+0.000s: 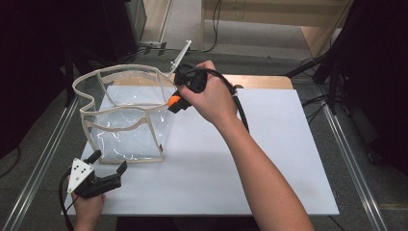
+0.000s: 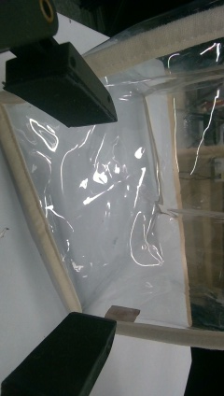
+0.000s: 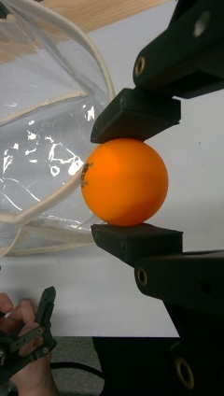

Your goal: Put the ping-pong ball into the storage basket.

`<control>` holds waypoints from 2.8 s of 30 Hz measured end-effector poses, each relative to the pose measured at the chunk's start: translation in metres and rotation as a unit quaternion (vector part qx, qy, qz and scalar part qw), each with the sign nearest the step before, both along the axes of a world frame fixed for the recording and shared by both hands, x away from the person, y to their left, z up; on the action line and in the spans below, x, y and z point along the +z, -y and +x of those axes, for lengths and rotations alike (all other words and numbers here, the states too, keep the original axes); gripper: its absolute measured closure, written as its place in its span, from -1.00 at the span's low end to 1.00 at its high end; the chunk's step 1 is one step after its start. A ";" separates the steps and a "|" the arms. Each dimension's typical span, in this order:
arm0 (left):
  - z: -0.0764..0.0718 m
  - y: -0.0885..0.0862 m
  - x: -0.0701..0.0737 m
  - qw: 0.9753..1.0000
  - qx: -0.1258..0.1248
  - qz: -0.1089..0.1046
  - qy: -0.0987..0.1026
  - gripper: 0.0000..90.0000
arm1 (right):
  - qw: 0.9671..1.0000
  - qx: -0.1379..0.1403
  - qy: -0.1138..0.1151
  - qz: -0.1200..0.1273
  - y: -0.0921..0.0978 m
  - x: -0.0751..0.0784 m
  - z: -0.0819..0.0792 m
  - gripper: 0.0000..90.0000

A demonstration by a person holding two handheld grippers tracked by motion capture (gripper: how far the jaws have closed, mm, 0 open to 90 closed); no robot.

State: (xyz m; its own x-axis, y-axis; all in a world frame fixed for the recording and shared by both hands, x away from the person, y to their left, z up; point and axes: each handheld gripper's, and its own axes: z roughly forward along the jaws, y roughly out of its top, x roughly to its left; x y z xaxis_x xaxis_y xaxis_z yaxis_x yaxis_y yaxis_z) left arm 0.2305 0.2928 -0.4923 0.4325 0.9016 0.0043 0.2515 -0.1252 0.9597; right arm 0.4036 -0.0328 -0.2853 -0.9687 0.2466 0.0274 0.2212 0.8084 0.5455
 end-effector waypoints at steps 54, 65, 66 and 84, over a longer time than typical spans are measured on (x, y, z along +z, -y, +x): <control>0.001 -0.002 0.000 1.000 -0.001 -0.005 -0.003 -0.92 | 1.000 -0.003 0.000 -0.021 -0.042 0.010 0.034 0.07; 0.000 -0.002 0.000 1.000 -0.002 -0.006 -0.003 -0.92 | 0.999 -0.024 0.008 -0.032 -0.043 0.003 0.042 0.01; 0.000 -0.002 0.000 1.000 -0.002 -0.006 -0.003 -0.92 | 0.999 -0.024 0.007 -0.031 -0.042 0.004 0.042 -0.05; 0.000 -0.001 0.000 1.000 -0.001 -0.005 -0.003 -0.92 | 0.998 -0.062 0.008 0.014 -0.008 0.006 0.026 -0.81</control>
